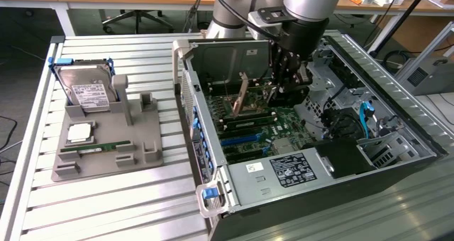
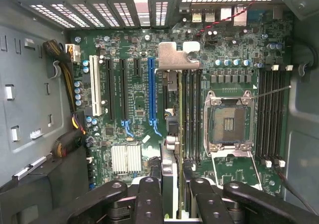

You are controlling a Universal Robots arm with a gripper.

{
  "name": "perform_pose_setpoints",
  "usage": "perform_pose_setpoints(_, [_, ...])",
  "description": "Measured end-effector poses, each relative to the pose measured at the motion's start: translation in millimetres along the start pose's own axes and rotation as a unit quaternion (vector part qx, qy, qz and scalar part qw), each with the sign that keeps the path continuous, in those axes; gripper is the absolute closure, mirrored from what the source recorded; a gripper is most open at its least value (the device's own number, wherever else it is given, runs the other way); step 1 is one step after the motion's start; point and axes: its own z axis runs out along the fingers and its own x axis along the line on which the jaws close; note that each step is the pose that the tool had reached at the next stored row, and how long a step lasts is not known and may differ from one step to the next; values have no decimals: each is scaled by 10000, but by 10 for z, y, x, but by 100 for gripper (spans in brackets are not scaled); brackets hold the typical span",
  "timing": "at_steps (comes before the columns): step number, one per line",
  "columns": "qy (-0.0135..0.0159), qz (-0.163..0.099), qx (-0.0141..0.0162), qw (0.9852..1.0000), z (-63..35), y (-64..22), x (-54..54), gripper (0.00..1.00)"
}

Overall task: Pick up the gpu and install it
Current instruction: 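Insert the gpu into the slot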

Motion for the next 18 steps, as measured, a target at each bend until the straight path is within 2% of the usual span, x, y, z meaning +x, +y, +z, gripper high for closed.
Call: perform_pose_setpoints(18, [28, -2, 1, 10000, 2, -1, 55, 73])
